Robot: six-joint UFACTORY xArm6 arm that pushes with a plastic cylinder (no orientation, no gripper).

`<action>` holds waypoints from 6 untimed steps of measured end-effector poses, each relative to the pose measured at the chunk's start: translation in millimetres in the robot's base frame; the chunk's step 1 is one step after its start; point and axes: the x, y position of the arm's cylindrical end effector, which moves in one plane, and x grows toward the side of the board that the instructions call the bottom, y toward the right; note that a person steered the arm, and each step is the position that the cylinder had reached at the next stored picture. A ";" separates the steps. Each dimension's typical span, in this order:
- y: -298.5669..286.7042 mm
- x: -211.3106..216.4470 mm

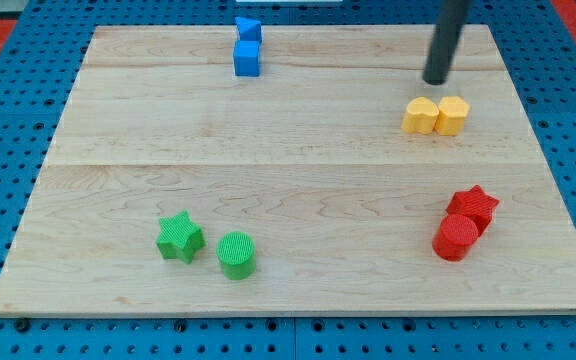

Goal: Move the yellow hexagon along with yellow heart towards the center

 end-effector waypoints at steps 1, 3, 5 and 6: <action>18.9 53.6; -18.1 91.7; -57.1 75.3; -76.3 122.5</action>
